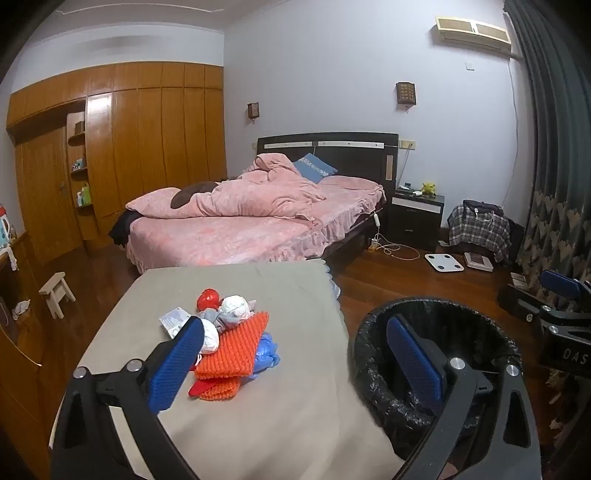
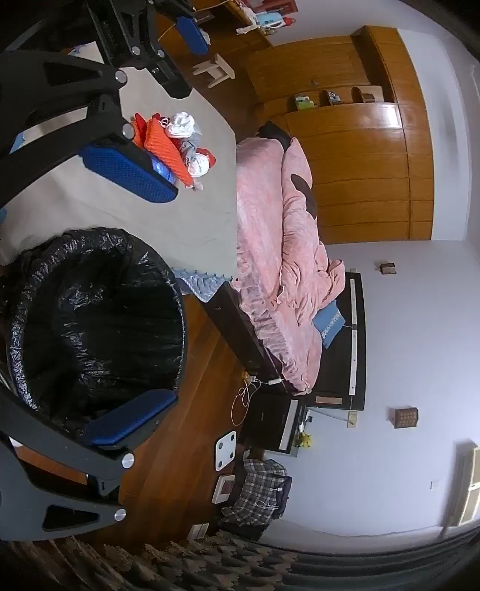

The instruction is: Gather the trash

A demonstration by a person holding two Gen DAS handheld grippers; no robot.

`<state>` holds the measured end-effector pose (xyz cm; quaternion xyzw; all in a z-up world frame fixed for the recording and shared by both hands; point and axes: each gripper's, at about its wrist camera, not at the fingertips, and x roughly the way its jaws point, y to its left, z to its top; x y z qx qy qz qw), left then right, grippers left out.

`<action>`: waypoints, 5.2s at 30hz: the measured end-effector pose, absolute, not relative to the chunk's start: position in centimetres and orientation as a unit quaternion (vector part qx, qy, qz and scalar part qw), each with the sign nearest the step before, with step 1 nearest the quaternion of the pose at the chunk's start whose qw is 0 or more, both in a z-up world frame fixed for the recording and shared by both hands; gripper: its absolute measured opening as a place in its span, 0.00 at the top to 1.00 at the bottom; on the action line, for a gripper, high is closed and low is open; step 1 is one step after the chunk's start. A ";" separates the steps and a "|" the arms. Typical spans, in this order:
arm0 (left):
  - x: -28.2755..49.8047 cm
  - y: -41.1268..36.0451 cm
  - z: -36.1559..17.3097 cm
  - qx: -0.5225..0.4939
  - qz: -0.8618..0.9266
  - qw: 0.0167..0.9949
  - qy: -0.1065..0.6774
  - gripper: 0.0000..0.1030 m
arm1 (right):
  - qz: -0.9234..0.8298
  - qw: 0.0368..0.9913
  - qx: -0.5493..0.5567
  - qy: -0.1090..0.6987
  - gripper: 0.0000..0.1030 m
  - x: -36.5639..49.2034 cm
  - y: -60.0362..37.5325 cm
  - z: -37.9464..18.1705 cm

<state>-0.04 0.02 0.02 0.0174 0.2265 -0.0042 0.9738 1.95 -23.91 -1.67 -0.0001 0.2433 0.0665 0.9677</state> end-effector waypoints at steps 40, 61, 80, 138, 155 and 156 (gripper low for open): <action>-0.1 0.6 -0.5 0.014 0.007 0.973 0.228 0.06 | 0.071 0.967 0.005 0.244 0.05 1.9 -22.4 -2.7; 0.1 0.9 -1.3 0.010 0.011 0.973 0.232 0.06 | 0.072 0.966 0.006 0.249 0.05 2.0 -22.1 -3.1; 0.2 0.9 -1.3 0.009 0.010 0.972 0.233 0.06 | 0.073 0.965 0.006 0.251 0.05 2.1 -22.1 -3.0; 15.5 14.0 -14.3 -0.027 0.085 0.935 0.344 0.08 | 0.166 0.932 -0.032 0.320 0.19 18.1 -5.8 -13.5; 13.3 16.1 -13.0 -0.064 0.059 0.947 0.310 0.58 | 0.185 0.931 -0.035 0.312 0.16 18.1 -4.2 -13.1; 13.1 16.4 -12.9 -0.064 0.062 0.947 0.308 0.58 | 0.188 0.931 -0.035 0.311 0.16 18.1 -4.0 -13.0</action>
